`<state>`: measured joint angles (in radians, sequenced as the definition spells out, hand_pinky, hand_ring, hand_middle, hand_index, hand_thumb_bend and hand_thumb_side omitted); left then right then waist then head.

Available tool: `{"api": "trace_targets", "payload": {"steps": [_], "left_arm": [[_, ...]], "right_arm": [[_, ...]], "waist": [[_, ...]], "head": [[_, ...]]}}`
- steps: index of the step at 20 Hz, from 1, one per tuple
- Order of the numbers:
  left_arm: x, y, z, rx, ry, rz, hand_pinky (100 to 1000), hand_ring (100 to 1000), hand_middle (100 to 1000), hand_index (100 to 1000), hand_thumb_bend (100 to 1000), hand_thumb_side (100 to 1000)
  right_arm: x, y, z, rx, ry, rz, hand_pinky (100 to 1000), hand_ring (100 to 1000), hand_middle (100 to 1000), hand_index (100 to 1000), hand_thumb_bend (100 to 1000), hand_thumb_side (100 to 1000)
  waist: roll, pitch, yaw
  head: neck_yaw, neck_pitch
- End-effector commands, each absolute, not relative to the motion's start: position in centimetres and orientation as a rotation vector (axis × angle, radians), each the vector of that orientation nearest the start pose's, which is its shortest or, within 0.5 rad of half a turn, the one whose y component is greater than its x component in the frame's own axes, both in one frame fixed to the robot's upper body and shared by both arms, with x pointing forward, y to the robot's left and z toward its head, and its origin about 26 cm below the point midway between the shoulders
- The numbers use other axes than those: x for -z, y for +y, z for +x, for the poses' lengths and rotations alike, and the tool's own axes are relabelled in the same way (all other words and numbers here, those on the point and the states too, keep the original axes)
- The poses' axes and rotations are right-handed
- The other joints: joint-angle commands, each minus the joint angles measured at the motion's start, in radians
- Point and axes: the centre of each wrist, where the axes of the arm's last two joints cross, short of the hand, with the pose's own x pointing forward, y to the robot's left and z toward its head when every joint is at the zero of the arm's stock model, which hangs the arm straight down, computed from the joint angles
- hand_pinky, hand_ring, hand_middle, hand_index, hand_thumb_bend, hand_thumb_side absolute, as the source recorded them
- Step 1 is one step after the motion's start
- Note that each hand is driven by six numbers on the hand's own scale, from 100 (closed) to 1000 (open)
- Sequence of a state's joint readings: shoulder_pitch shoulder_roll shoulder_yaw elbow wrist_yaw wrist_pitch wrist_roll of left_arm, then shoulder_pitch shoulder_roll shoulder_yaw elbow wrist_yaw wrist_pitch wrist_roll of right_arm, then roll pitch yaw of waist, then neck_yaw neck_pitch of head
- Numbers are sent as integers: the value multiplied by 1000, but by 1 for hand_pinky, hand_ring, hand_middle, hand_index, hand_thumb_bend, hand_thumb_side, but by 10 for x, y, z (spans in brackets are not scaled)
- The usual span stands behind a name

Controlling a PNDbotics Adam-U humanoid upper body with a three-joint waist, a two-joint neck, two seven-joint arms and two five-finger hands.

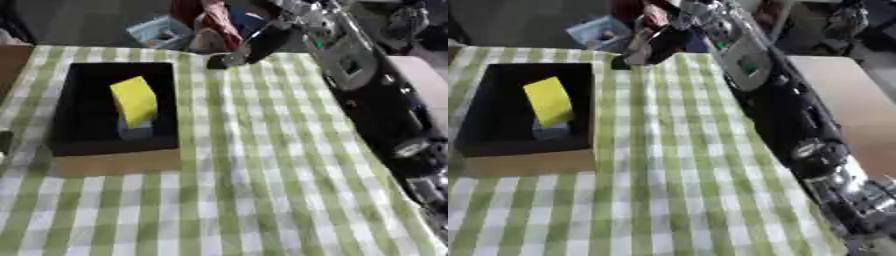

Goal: Pick up objects on the table and place them in the box.

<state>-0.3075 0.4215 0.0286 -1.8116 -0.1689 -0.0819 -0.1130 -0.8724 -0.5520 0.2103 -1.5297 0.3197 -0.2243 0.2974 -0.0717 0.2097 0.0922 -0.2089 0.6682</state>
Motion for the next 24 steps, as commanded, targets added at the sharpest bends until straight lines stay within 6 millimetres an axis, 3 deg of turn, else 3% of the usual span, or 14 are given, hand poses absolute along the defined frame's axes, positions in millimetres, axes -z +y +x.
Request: {"api": "trace_targets", "payload": {"steps": [1, 13, 24], "left_arm": [[-182, 304, 325, 650, -2125, 430, 699, 564, 566, 724, 358, 100], [-180, 307, 323, 632, -2119, 445, 696, 565, 565, 724, 359, 100], [-176, 308, 322, 622, -2109, 448, 694, 565, 569, 723, 360, 100]], "right_arm": [[-314, -248, 379, 1694, 3063, 756, 774, 797, 778, 914, 617, 271], [-270, -275, 358, 1600, 3279, 726, 727, 783, 751, 917, 609, 276], [-256, -279, 358, 1572, 3351, 720, 717, 778, 744, 919, 602, 280]], "waist": [[9, -13, -7], [17, -12, -25], [26, -11, -27]], "head": [[13, 7], [63, 32], [148, 74]]}}
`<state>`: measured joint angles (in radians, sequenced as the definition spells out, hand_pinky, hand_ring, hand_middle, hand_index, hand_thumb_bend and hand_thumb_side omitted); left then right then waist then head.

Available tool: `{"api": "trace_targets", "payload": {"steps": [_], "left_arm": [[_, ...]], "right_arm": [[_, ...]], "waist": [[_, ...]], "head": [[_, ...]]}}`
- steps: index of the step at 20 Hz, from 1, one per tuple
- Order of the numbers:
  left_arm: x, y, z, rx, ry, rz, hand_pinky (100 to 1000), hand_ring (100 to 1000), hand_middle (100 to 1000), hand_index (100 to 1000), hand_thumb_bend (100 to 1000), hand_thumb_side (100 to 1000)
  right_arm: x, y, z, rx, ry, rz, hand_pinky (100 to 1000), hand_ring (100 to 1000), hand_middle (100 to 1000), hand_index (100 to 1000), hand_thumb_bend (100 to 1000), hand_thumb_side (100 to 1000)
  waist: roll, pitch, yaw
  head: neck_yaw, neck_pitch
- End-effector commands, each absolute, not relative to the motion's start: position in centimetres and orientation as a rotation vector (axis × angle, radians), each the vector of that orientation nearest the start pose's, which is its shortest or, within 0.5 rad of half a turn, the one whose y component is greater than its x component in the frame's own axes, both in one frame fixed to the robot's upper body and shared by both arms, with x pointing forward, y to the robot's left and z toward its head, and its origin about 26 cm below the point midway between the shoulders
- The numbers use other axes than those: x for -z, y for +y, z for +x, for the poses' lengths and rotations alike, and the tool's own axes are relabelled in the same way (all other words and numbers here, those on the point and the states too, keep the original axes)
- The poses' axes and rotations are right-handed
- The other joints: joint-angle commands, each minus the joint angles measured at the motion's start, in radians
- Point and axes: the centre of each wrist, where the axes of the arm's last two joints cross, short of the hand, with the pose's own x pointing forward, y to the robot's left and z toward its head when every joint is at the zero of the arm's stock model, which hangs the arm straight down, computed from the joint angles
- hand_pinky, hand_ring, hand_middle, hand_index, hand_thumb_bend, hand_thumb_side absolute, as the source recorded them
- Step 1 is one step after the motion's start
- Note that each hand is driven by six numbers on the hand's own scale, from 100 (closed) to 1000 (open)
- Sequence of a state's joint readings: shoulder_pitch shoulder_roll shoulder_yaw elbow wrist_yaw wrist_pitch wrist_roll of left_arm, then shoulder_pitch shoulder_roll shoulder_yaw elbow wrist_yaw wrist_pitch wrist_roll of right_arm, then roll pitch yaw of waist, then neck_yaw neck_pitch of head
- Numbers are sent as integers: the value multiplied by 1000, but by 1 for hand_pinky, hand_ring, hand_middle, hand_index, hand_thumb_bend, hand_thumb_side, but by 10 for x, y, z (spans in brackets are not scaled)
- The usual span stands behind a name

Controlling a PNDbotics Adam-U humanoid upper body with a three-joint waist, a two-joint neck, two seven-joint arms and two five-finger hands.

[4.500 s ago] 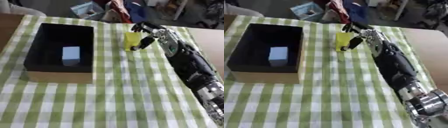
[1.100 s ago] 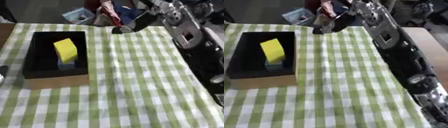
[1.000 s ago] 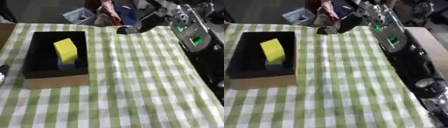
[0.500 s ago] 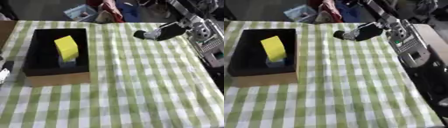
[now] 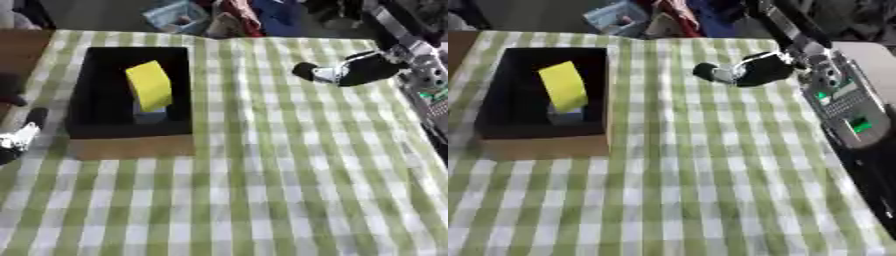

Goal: Pick up objects on the table and place them in the box.

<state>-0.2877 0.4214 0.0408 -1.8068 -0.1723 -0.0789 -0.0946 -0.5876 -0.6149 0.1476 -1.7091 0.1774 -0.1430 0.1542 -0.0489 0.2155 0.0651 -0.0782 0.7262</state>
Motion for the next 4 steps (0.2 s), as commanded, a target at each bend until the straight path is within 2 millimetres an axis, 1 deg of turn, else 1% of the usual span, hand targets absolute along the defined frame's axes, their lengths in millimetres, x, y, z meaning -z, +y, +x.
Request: {"api": "trace_targets", "payload": {"steps": [1, 4], "left_arm": [[-176, 308, 322, 619, -2110, 448, 695, 565, 569, 723, 360, 100], [-175, 307, 322, 622, -2109, 445, 694, 566, 570, 723, 361, 100]], "right_arm": [[-255, -279, 358, -1047, -2231, -477, 717, 779, 744, 919, 602, 281], [-254, -278, 359, -1050, -2226, -474, 716, 778, 742, 919, 602, 280]], "waist": [[4, -17, 1], [7, -16, -3]], "head": [[19, 19], [19, 22]]}}
